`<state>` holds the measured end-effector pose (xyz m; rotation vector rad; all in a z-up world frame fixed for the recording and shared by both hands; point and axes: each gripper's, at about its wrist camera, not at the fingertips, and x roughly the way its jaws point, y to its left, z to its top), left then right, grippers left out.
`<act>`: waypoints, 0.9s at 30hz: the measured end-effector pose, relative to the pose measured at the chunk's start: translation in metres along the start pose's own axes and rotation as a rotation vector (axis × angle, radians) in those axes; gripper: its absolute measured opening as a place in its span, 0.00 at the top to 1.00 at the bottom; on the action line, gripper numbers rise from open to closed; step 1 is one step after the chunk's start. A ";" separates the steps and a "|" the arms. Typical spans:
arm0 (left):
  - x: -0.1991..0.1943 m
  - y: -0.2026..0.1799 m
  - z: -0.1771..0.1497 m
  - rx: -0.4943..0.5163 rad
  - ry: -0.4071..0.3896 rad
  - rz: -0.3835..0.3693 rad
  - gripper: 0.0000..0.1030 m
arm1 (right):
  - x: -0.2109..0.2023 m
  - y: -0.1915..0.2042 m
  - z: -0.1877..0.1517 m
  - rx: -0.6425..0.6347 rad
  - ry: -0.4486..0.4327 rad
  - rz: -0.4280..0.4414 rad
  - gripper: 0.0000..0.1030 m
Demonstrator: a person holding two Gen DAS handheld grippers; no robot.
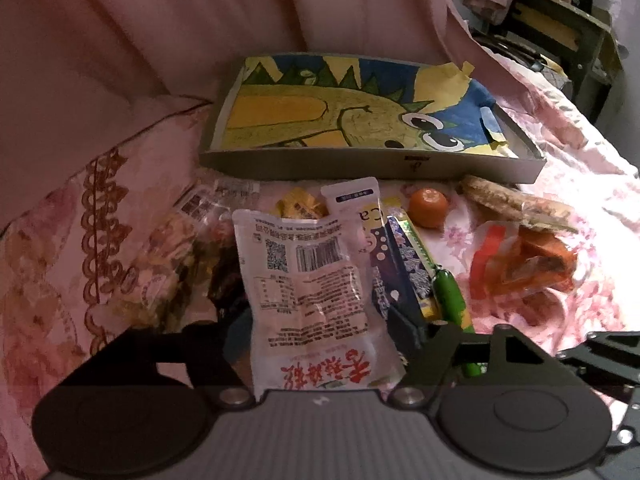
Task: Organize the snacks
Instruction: 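Close the left tool on the white milk pouch while the right tool grasps the green sausage stick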
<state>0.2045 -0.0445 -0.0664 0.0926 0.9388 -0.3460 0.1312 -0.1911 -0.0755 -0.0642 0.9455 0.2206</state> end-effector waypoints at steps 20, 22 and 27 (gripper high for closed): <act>0.010 -0.001 -0.002 -0.020 0.034 -0.019 0.16 | 0.010 0.001 -0.002 0.030 0.019 -0.002 0.71; 0.014 0.000 -0.002 -0.030 0.041 -0.019 0.16 | 0.010 0.002 -0.002 0.030 0.020 -0.003 0.70; 0.021 0.008 -0.002 -0.105 0.051 -0.054 0.14 | 0.011 0.005 -0.002 0.015 0.019 -0.006 0.67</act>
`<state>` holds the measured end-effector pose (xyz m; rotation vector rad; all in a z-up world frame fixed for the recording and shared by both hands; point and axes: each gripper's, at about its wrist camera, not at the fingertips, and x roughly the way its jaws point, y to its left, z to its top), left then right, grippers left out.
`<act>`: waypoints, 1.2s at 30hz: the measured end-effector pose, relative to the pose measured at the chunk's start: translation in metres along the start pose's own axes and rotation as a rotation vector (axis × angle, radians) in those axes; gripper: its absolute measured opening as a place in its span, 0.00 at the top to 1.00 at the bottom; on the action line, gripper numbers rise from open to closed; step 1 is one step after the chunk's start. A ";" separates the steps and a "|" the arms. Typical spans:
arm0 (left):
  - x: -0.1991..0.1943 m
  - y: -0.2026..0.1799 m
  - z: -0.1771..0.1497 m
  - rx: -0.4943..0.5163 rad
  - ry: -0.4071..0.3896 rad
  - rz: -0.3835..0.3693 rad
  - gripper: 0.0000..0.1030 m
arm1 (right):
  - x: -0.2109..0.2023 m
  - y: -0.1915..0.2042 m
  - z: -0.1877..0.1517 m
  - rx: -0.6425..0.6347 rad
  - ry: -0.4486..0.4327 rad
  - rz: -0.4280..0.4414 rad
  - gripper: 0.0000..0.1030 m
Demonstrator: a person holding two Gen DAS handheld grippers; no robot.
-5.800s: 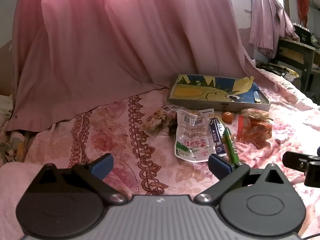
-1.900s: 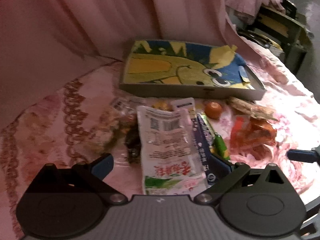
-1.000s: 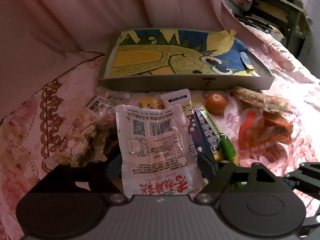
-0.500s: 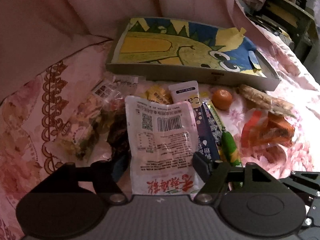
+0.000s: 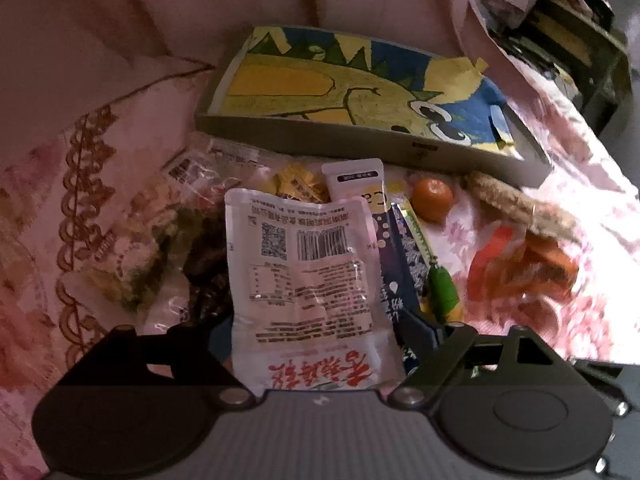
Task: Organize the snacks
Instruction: 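Close the left tool on the white milk pouch while the right tool grasps the green sausage stick, then carry the pouch and sausage stick into the cartoon tray and open both tools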
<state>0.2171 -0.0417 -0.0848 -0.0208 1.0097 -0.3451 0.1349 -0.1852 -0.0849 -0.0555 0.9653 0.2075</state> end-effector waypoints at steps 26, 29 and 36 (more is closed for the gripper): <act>-0.017 0.022 -0.003 -0.213 0.036 -0.103 0.51 | -0.018 0.029 -0.005 -0.269 -0.138 -0.128 0.81; -0.019 0.029 -0.004 -0.262 0.043 -0.138 0.51 | -0.019 0.030 -0.006 -0.296 -0.146 -0.146 0.81; -0.033 0.027 -0.005 -0.244 -0.003 -0.152 0.51 | -0.015 0.043 -0.012 -0.473 -0.175 -0.301 0.82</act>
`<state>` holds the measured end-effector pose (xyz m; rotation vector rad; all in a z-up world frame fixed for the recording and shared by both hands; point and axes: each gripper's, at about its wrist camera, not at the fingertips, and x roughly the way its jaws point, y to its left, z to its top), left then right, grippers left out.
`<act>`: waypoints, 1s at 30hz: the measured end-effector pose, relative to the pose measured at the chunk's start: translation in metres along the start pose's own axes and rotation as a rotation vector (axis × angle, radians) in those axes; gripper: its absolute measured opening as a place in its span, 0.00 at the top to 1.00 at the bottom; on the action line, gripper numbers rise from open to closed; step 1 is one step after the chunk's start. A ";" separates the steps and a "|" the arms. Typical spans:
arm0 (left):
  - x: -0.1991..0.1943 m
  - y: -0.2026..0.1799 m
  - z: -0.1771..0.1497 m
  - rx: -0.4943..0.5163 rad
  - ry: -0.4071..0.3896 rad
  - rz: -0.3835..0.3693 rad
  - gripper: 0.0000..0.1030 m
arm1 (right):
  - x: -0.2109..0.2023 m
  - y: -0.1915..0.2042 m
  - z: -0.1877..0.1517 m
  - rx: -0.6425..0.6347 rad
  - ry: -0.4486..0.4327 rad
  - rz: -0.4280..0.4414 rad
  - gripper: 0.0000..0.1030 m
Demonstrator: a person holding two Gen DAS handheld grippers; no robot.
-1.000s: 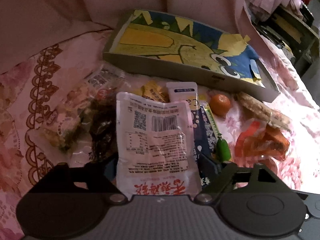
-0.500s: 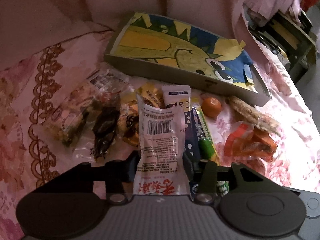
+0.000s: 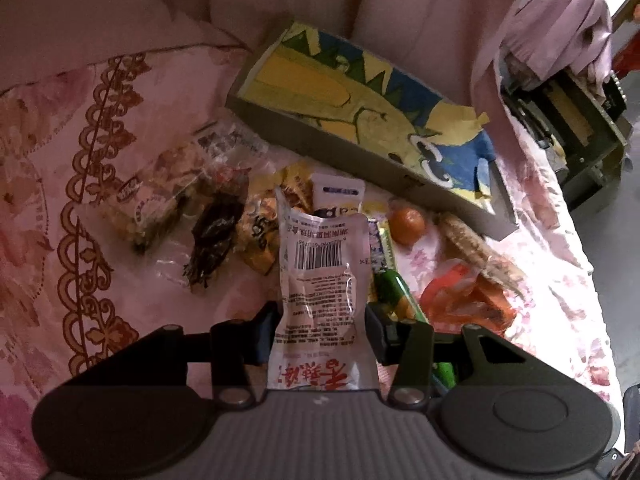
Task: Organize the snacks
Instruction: 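Carry the pouch and sausage stick into the cartoon tray and open both tools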
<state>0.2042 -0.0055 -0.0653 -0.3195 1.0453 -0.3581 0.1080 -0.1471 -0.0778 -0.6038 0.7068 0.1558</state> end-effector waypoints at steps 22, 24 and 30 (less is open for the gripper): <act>0.020 -0.016 0.107 -0.075 -0.338 -0.081 0.51 | 0.024 -0.096 0.070 0.176 -0.321 -0.148 0.82; 0.031 -0.007 0.124 -0.118 -0.369 -0.094 0.51 | 0.040 -0.108 0.079 0.229 -0.316 -0.118 0.82; 0.066 0.020 0.153 -0.188 -0.391 -0.089 0.51 | 0.087 -0.138 0.102 0.456 -0.241 0.023 0.82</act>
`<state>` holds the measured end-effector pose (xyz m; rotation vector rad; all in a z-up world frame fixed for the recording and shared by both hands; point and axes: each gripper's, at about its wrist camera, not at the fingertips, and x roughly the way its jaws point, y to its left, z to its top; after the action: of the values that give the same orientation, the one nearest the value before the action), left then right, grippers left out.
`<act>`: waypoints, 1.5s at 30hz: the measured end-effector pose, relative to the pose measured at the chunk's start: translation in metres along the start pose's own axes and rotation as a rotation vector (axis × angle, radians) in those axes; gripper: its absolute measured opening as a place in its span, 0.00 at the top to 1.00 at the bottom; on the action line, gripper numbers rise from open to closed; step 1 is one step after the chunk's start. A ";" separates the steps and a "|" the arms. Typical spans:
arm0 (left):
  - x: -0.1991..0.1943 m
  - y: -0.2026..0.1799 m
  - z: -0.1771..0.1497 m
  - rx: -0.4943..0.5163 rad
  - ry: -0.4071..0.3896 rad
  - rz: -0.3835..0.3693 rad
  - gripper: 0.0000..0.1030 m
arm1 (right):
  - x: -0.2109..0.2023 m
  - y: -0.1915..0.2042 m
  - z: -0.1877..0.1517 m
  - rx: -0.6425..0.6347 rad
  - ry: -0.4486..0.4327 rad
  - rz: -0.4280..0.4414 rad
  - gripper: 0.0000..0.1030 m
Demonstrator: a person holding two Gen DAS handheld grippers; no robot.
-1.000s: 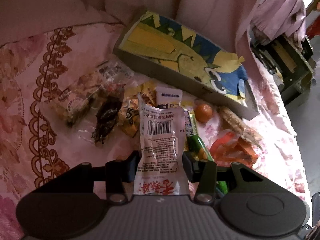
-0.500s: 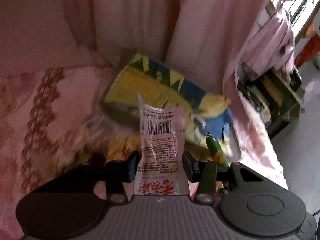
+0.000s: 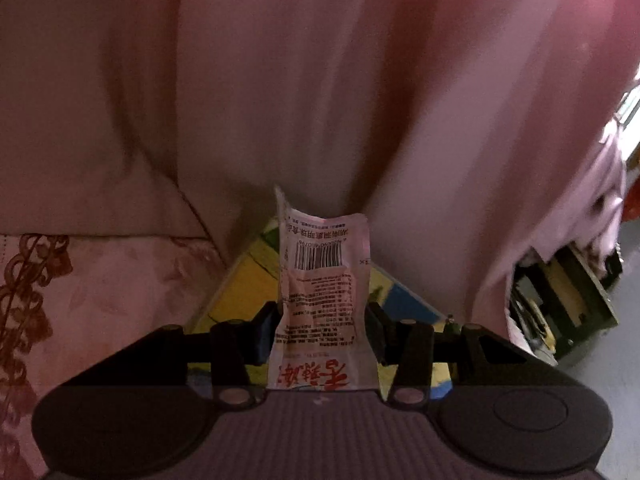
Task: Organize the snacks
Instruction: 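Carry the pouch and sausage stick into the cartoon tray and open both tools, then raise both open tools away from the tray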
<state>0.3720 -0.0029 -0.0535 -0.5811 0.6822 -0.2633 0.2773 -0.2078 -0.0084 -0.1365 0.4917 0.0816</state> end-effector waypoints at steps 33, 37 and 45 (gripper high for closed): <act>0.032 -0.008 -0.005 0.133 0.058 0.091 0.17 | 0.049 -0.024 -0.007 0.273 0.196 -0.007 0.57; 0.009 -0.022 -0.005 0.168 0.025 0.086 0.11 | 0.018 -0.029 0.001 0.267 0.121 -0.031 0.42; -0.051 -0.049 -0.015 0.258 -0.082 0.111 0.01 | -0.056 -0.036 0.010 0.231 -0.054 -0.056 0.20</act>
<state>0.3218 -0.0280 -0.0088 -0.3048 0.5876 -0.2179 0.2362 -0.2445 0.0309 0.0777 0.4400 -0.0259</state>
